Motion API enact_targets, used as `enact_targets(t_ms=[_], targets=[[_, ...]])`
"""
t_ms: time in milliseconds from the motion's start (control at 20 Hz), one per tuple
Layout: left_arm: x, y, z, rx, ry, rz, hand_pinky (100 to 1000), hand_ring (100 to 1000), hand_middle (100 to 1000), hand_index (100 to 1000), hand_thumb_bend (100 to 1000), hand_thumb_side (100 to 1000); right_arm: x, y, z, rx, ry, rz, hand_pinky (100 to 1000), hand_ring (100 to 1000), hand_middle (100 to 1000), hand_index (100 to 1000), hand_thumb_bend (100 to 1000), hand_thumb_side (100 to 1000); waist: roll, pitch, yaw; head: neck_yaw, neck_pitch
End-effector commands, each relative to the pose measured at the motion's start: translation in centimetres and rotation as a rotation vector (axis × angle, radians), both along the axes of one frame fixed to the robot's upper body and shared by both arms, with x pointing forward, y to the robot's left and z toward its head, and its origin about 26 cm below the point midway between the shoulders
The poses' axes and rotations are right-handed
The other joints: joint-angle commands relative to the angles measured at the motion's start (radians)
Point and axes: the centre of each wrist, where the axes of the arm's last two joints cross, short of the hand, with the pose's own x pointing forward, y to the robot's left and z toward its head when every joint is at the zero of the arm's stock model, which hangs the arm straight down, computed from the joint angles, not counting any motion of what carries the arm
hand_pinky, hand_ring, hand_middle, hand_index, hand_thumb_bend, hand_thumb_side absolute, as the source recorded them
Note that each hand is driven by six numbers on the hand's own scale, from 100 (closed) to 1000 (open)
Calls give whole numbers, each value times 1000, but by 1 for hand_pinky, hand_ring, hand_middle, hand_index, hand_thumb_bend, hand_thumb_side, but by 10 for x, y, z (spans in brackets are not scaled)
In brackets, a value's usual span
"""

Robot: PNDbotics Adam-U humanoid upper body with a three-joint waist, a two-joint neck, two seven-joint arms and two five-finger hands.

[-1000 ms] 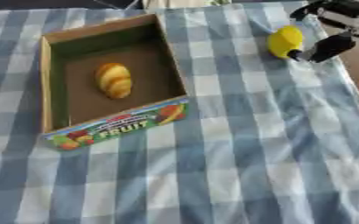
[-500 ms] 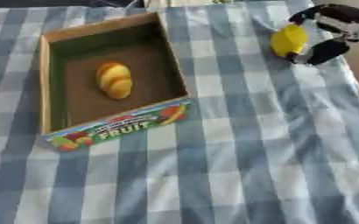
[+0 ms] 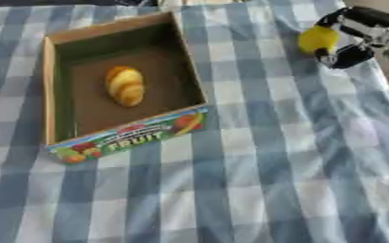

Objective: Pick up objects on the table and place them in the box.

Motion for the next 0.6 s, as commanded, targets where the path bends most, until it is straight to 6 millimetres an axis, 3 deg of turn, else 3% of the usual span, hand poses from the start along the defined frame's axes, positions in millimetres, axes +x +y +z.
enact_targets(t_ms=[50, 400, 600], targets=[[-3, 1, 7, 13, -19, 0, 784, 807, 783, 924, 222, 452, -6, 0, 20, 24, -68, 13, 804, 869, 490, 580, 100, 100, -2, -27, -1, 1, -2], [-3, 3, 7, 23, -13, 4, 785, 808, 784, 923, 234, 443, -23, 23, 56, 57, -191, 131, 795, 837, 458, 534, 100, 100, -14, -55, -5, 3, 21], [-3, 4, 7, 30, -12, 4, 786, 808, 785, 923, 239, 437, -31, 50, 78, 35, -257, 280, 794, 818, 456, 532, 100, 100, -23, -73, -3, 0, 36]])
